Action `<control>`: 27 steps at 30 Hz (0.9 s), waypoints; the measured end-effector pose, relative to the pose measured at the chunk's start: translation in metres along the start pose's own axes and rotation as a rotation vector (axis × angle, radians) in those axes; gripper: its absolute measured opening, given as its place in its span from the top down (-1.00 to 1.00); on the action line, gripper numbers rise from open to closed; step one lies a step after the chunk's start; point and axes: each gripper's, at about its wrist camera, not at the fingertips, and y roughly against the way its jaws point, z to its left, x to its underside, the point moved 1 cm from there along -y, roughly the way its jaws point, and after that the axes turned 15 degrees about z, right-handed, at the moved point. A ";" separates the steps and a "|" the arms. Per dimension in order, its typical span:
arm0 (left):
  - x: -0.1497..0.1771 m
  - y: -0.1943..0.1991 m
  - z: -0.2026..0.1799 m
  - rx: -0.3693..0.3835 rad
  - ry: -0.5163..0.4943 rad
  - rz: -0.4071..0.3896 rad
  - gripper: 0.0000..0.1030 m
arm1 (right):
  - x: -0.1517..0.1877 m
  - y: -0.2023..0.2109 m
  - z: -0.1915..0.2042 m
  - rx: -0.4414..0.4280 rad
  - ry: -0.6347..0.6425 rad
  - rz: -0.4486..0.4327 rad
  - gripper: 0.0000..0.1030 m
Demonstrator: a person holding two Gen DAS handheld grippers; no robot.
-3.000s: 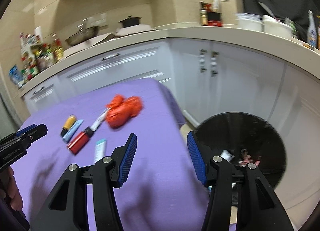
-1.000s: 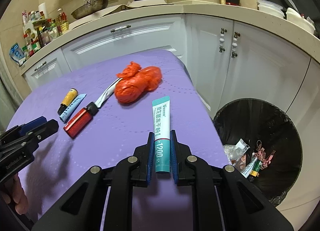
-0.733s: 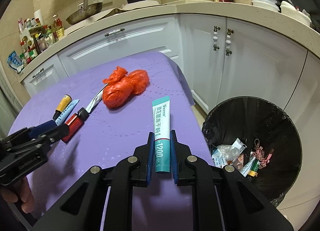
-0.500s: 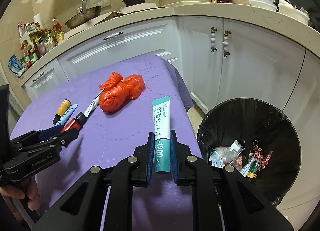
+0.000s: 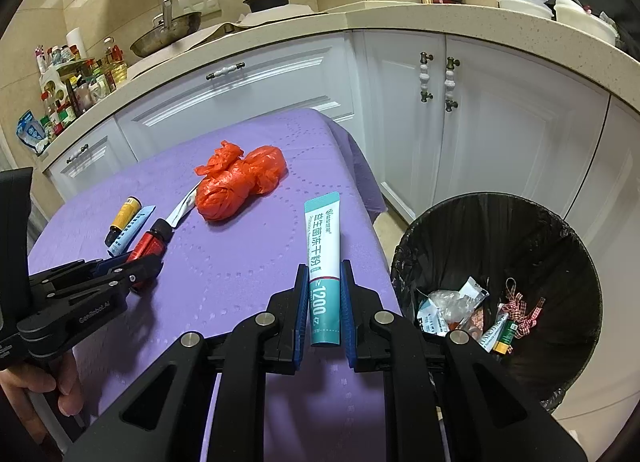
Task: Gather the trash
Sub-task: 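Grasp the red bottle with the left gripper, then carry the red bottle and toothpaste tube over the bin and open both grippers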
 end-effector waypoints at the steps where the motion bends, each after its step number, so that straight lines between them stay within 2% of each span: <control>1: 0.002 0.002 0.000 -0.003 -0.001 -0.007 0.55 | 0.000 0.000 0.000 0.001 0.000 0.000 0.69; 13: 0.027 0.033 -0.004 -0.025 -0.010 -0.065 0.55 | 0.011 0.012 -0.001 0.022 0.005 -0.022 0.69; 20: 0.036 0.053 -0.011 -0.004 -0.021 -0.103 0.55 | 0.019 0.030 -0.004 0.043 -0.007 -0.052 0.69; 27: 0.040 0.069 -0.035 0.024 -0.070 -0.145 0.56 | 0.027 0.048 -0.017 0.072 -0.032 -0.083 0.69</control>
